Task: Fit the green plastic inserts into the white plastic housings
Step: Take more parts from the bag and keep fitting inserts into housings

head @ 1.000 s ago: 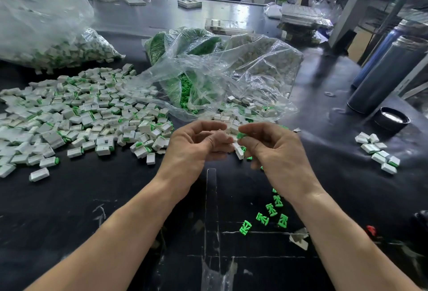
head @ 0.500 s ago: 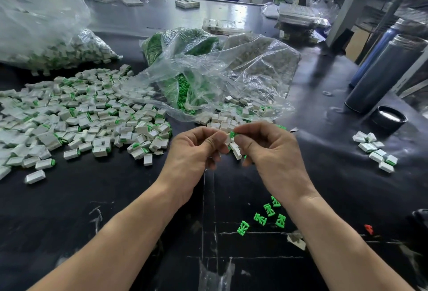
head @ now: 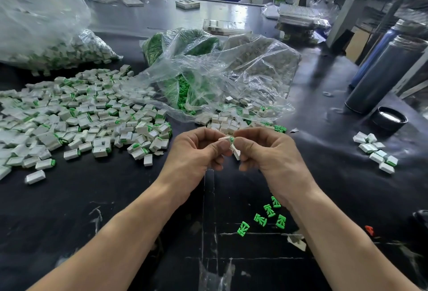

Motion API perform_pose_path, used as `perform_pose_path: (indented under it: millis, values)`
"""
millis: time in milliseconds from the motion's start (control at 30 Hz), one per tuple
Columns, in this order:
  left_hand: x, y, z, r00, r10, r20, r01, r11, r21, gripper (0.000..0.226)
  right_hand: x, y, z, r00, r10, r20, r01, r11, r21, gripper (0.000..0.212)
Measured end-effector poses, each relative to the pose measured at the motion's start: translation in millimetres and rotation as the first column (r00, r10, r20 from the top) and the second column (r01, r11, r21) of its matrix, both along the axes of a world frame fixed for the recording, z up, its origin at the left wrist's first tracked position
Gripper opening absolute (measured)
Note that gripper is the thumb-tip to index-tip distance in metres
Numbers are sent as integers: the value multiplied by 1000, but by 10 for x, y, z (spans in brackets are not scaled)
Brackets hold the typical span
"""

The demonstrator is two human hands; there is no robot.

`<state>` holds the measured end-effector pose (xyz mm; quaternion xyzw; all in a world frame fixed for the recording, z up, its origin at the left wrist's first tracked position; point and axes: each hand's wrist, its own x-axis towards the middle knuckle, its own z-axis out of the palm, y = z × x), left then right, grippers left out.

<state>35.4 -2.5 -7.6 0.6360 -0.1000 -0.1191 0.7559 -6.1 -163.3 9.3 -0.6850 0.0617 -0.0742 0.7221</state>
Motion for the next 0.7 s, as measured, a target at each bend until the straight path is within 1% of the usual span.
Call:
perform_pose_path:
  millis: [33, 100, 200, 333, 533, 700]
  values:
    - [-1, 0, 2, 1000, -2, -8, 2, 1000, -11, 7, 1, 13, -5, 1000, 12, -12, -11, 999, 44, 3]
    - [-10, -6, 0, 1000, -3, -13, 2, 1000, -11, 8, 5, 25, -28, 1000, 23, -10, -23, 999, 41, 7]
    - [-16, -13, -8, 1000, 12, 6, -13, 1000, 20, 6, 10, 17, -56, 999, -12, 33, 15, 996, -93, 9]
    - [-8, 9, -21, 998, 36, 45, -40, 996, 76, 4, 0, 20, -91, 998, -13, 63, 27, 976, -216, 11]
    - [-39, 0, -12, 990, 83, 113, -102, 980, 172, 3, -17, 35, -90, 998, -5, 70, 27, 949, -313, 21]
    - [-58, 2, 20, 988, 89, 130, -117, 965, 233, 8, -31, 46, -94, 998, -5, 66, 30, 922, -387, 20]
